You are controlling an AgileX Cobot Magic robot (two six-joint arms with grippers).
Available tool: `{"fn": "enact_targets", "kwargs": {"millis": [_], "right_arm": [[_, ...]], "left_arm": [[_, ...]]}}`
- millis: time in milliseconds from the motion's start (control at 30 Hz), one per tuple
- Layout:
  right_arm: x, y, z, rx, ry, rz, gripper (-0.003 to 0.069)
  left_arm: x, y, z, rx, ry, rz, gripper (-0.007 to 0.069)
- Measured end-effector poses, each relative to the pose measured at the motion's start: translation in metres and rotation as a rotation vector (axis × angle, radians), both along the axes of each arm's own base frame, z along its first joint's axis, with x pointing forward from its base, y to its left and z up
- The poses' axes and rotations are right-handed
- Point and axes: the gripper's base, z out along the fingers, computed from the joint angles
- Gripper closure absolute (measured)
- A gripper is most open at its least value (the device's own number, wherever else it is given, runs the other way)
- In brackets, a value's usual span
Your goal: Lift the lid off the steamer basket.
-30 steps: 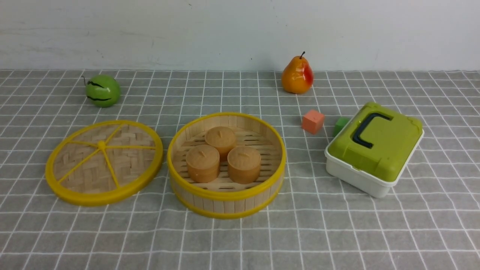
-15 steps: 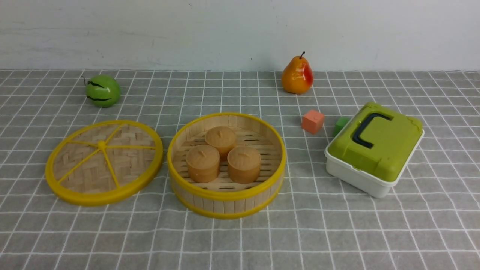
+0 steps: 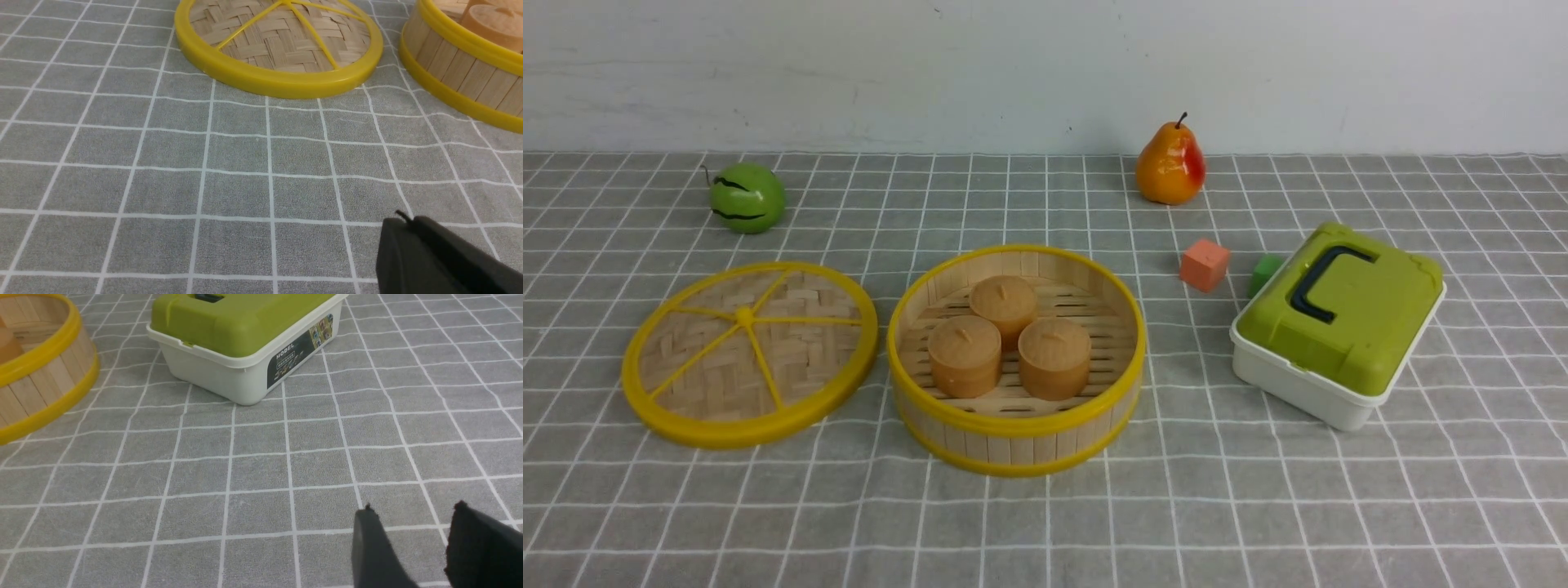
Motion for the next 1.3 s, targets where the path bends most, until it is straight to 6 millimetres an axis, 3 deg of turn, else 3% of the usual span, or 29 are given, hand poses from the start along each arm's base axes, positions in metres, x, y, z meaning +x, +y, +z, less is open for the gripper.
{"fn": "enact_targets", "kwargs": {"millis": [1300], "right_arm": [[0.0, 0.0, 0.0, 0.0, 0.0, 0.0, 0.0417]], "left_arm": [[0.0, 0.0, 0.0, 0.0, 0.0, 0.0, 0.0596]]}}
